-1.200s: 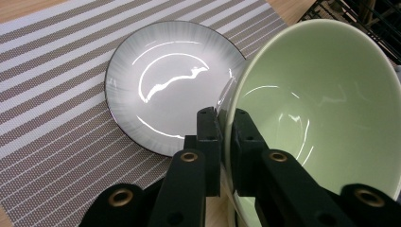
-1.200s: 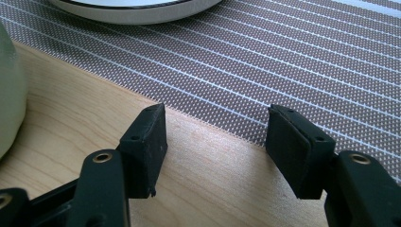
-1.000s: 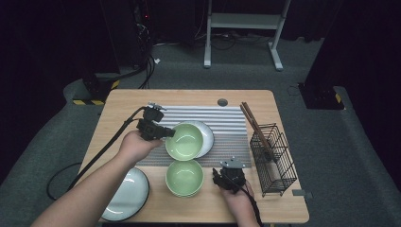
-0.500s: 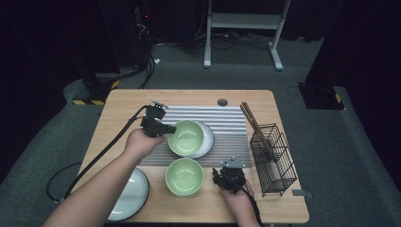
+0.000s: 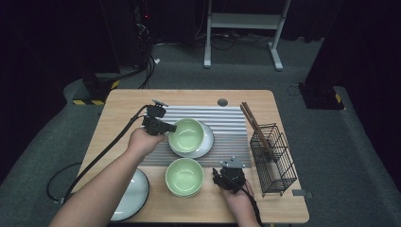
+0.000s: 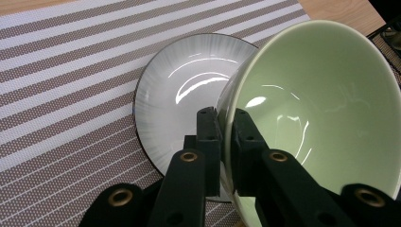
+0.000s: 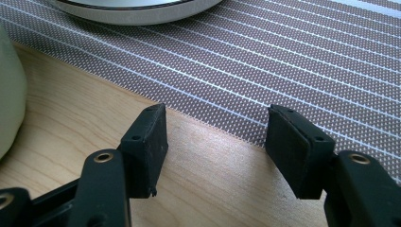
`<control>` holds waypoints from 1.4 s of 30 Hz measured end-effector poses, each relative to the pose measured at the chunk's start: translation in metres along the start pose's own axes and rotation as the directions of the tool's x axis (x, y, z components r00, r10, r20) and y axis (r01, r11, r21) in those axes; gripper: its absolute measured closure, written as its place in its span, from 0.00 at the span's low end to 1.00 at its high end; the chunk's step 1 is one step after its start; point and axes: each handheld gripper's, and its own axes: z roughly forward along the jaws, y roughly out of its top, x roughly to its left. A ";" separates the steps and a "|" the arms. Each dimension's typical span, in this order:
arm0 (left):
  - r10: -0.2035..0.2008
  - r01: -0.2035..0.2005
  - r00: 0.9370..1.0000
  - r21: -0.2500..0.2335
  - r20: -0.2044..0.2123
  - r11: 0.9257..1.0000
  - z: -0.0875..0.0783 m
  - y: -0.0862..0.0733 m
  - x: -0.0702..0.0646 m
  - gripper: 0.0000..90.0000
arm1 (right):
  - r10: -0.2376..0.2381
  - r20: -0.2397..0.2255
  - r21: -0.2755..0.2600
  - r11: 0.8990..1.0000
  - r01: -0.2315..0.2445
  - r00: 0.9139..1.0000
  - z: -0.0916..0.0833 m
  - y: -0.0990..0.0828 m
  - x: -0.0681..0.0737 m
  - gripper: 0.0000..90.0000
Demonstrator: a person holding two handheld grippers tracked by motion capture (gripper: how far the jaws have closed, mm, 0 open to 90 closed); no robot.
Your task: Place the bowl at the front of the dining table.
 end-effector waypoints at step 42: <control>-0.067 0.067 0.997 0.022 -0.029 0.997 0.041 0.009 0.019 0.93 | 0.002 0.001 0.002 1.000 -0.002 1.000 0.000 0.000 0.000 0.44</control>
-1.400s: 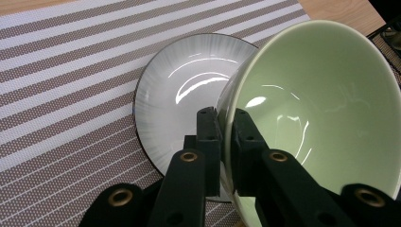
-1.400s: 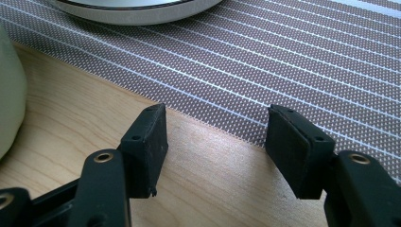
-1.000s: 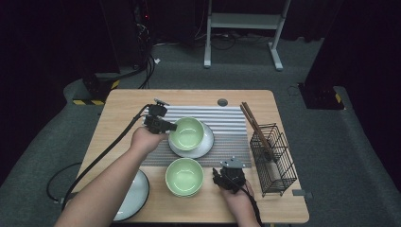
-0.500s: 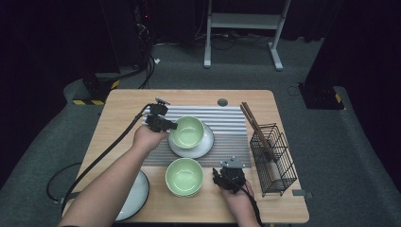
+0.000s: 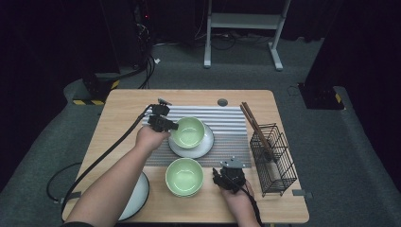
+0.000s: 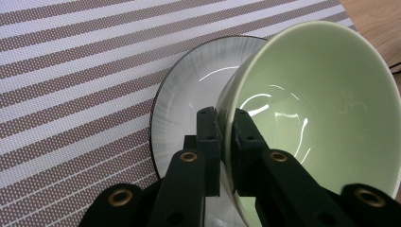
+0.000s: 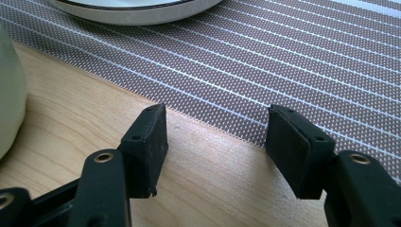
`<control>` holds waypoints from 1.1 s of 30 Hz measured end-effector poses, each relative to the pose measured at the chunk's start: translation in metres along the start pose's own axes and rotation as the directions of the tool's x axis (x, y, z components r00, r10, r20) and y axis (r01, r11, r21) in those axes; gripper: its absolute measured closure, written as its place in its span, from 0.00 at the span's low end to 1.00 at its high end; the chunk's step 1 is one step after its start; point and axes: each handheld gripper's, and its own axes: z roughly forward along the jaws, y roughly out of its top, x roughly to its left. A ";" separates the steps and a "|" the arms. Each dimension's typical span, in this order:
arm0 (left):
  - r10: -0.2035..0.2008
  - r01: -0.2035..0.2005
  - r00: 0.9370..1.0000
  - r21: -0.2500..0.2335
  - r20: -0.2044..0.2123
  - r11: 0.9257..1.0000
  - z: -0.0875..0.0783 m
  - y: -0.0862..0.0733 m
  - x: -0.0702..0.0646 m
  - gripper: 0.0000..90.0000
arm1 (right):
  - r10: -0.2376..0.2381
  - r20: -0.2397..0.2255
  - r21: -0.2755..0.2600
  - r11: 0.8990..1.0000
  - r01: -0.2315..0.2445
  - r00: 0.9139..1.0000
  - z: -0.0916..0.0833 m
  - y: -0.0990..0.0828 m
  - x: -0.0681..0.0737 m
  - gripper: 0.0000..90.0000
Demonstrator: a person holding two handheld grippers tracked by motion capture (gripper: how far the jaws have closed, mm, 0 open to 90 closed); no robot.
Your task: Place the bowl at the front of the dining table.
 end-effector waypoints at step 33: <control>-0.052 0.052 0.999 0.024 0.010 0.998 0.022 -0.001 0.005 0.93 | -0.003 0.001 -0.001 1.000 0.003 1.000 0.000 0.000 0.000 0.44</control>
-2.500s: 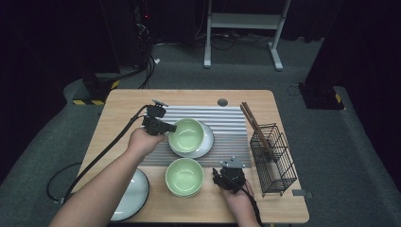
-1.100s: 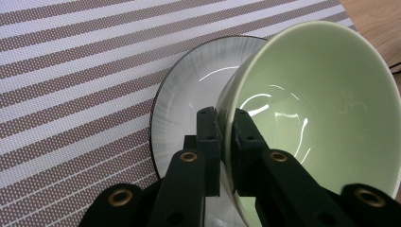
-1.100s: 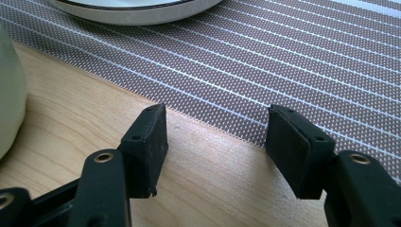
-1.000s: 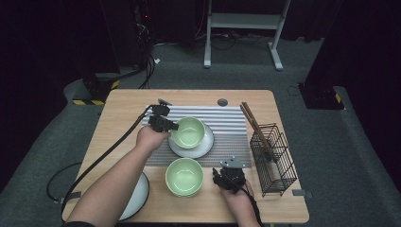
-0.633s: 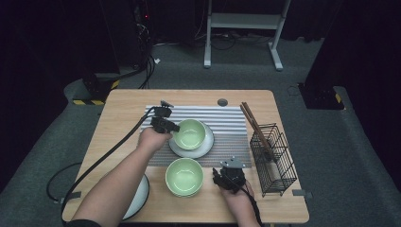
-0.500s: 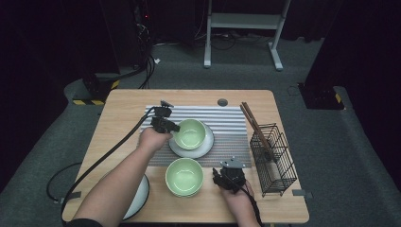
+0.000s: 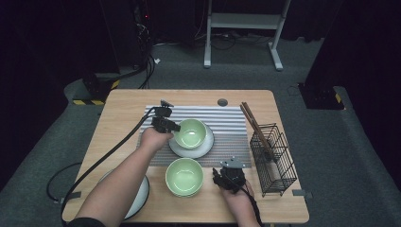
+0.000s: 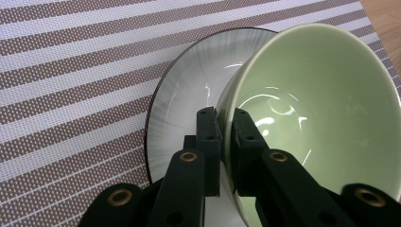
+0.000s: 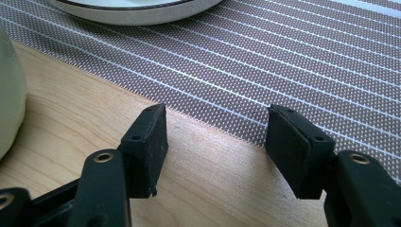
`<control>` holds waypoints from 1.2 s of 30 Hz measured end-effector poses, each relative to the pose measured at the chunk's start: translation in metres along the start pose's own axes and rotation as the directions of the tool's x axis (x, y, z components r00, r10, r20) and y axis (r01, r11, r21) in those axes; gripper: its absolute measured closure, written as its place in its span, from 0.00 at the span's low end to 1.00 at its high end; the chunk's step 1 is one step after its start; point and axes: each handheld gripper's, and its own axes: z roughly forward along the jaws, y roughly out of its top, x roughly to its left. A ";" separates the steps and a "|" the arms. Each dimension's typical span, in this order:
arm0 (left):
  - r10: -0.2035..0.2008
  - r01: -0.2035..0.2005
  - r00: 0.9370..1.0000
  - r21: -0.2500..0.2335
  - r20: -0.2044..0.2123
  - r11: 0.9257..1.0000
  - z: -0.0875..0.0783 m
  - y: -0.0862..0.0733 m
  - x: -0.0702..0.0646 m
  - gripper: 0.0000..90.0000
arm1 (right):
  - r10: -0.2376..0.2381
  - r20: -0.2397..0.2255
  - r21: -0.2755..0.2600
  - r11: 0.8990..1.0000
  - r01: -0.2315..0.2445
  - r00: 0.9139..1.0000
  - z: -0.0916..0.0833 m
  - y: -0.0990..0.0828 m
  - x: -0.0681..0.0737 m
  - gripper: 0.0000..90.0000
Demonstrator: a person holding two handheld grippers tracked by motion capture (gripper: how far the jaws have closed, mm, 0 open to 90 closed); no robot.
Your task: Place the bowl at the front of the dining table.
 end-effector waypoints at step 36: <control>0.065 -0.066 0.997 -0.020 -0.036 0.998 -0.003 -0.004 -0.005 0.67 | 0.001 -0.001 0.000 1.000 -0.001 1.000 0.000 0.000 0.000 0.44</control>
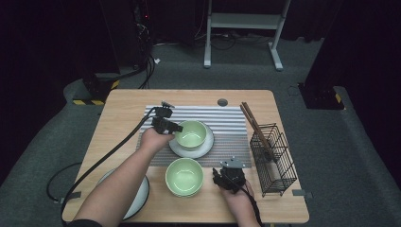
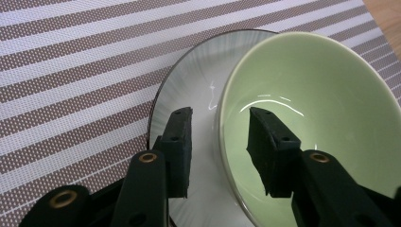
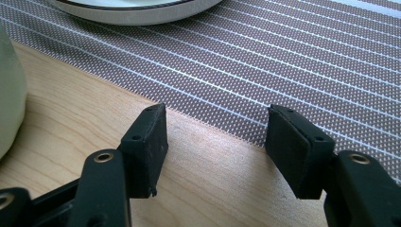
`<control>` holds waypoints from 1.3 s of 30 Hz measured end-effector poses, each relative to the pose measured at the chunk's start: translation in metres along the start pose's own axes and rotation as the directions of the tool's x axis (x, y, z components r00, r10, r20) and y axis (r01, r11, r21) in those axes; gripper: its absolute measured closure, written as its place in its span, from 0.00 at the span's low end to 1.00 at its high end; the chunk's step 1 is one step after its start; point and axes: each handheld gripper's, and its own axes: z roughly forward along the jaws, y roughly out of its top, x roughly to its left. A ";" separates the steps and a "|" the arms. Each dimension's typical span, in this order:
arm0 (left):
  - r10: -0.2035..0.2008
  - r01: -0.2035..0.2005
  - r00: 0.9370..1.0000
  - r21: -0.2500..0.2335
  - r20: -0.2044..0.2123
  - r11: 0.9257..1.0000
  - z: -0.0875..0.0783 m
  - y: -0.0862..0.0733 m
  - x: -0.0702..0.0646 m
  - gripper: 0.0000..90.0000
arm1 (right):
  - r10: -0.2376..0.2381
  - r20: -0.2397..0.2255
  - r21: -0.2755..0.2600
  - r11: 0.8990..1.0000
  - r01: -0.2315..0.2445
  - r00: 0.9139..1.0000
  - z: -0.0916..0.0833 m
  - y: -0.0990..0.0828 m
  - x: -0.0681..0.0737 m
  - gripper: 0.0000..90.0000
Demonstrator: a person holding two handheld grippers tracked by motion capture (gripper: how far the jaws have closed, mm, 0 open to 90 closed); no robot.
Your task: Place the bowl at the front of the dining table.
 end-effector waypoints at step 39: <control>0.129 -0.135 0.991 -0.199 -0.045 0.971 -0.082 -0.073 0.018 0.53 | 0.006 0.007 0.002 1.000 -0.006 1.000 0.001 0.001 0.001 0.44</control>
